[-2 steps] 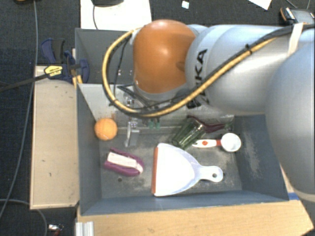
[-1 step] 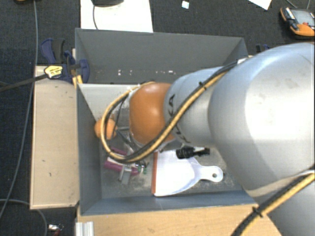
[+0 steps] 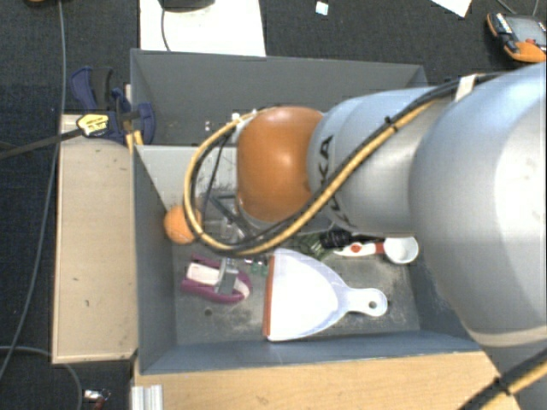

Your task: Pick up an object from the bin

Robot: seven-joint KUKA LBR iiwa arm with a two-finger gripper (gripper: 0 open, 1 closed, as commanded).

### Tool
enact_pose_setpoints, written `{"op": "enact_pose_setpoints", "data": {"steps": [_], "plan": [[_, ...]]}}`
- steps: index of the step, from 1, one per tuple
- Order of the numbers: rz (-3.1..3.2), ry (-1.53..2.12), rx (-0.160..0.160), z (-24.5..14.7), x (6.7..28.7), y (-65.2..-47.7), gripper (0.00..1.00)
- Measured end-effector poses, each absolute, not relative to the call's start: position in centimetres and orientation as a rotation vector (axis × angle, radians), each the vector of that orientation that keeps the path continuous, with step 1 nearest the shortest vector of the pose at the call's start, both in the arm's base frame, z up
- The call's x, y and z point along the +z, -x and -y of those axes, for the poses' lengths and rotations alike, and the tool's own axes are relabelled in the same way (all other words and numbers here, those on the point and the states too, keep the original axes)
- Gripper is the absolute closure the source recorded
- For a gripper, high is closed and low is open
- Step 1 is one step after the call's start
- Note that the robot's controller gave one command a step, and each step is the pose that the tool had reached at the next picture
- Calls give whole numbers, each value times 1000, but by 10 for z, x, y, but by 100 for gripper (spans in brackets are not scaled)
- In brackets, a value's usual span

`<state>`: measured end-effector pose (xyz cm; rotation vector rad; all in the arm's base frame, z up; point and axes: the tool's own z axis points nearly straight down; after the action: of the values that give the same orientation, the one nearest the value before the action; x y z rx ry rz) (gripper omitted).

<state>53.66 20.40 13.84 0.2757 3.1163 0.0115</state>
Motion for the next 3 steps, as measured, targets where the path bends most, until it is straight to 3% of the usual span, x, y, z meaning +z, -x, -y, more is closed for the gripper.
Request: {"op": "enact_pose_setpoints", "data": {"steps": [1,2,3], "plan": [[-3137,-308,-2,-205,76,-524,0],[-3118,-249,13,-210,70,-538,0],[-3135,-301,1,-206,75,-526,100]]}}
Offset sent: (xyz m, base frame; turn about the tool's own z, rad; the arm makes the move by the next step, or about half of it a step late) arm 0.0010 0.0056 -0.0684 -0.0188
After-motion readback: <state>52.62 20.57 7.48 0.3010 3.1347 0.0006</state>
